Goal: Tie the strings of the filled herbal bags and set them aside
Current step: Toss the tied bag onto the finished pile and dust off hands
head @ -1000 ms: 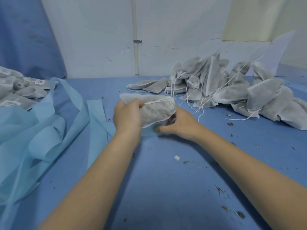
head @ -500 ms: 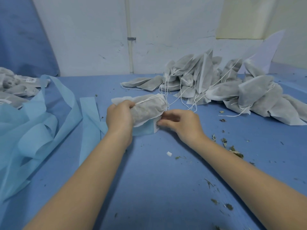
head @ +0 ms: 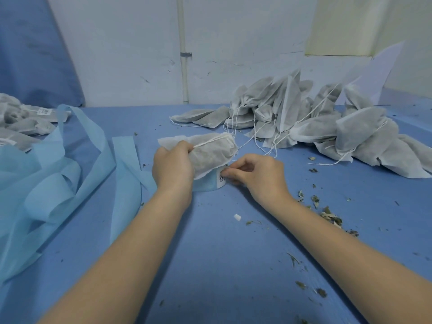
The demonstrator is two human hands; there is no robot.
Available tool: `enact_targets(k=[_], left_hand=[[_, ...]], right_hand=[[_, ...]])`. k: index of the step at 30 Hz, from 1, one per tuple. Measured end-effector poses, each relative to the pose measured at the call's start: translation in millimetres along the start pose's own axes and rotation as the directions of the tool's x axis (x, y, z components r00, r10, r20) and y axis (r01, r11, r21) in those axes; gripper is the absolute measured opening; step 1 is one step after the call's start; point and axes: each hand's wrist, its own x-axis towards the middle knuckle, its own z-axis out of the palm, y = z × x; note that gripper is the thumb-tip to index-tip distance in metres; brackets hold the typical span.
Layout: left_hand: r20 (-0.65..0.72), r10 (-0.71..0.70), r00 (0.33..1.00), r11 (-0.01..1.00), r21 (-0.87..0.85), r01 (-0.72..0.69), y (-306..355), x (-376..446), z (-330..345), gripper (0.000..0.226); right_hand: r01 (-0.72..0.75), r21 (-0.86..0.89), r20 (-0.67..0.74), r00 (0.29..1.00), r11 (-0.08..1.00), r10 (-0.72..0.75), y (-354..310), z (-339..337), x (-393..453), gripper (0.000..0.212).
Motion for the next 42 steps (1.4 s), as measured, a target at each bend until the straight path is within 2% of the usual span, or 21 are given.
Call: enact_targets(k=[5, 9, 13, 17, 19, 21, 25, 27, 30, 36, 42], left_hand=[[-0.009, 0.013, 1.0, 1.0, 0.003, -0.013, 0.1, -4.6, 0.7, 0.015], [-0.015, 0.014, 1.0, 1.0, 0.009, -0.014, 0.1, -8.1, 1.3, 0.022], [-0.02, 0.019, 1.0, 1.0, 0.009, -0.019, 1.2, -10.0, 2.3, 0.01], [-0.022, 0.04, 0.999, 0.999, 0.011, -0.039, 2.2, -10.5, 0.5, 0.011], [-0.022, 0.064, 0.998, 0.998, 0.013, -0.063, 3.2, -10.7, -0.2, 0.009], [-0.015, 0.113, 0.994, 0.993, 0.019, -0.112, 4.3, -12.0, -0.7, 0.015], [0.052, 0.248, 0.967, 0.968, 0.009, -0.249, 7.0, -17.5, -2.2, 0.016], [0.123, 0.304, 0.945, 0.951, 0.016, -0.308, 6.6, -21.0, -2.7, 0.012], [0.258, 0.346, 0.902, 0.933, 0.012, -0.361, 5.1, -27.9, -1.1, 0.007], [0.386, 0.323, 0.864, 0.944, -0.063, -0.325, 5.0, -32.7, 1.2, 0.013], [0.437, 0.293, 0.85, 0.956, -0.115, -0.271, 7.2, -37.2, 1.5, 0.015]], right_hand=[[0.023, -0.116, -0.007, 1.0, 0.993, -0.024, -1.1, 3.1, -2.8, 0.019], [0.099, -0.234, 0.024, 0.995, 0.967, -0.096, -6.7, 5.7, -9.4, 0.018], [0.16, -0.29, 0.16, 0.98, 0.944, -0.117, -15.0, 5.5, -18.0, 0.015], [0.185, -0.254, 0.345, 0.934, 0.949, -0.09, -24.9, -0.3, -30.2, 0.017], [0.22, -0.322, 0.367, 0.926, 0.921, -0.093, -29.1, -6.4, -32.9, 0.014], [0.253, -0.372, 0.334, 0.934, 0.893, -0.125, -34.4, -14.2, -33.6, 0.017], [0.302, -0.331, 0.149, 0.952, 0.894, -0.267, -50.4, -28.5, -32.8, 0.021], [0.329, -0.287, 0.089, 0.944, 0.9, -0.316, -54.5, -33.9, -31.4, 0.018], [0.354, -0.273, 0.076, 0.935, 0.894, -0.347, -55.9, -39.5, -29.5, 0.018], [0.324, -0.262, 0.088, 0.946, 0.909, -0.312, -52.4, -46.2, -23.7, 0.017], [0.325, -0.239, 0.046, 0.945, 0.915, -0.323, -49.3, -45.4, -23.0, 0.019]])
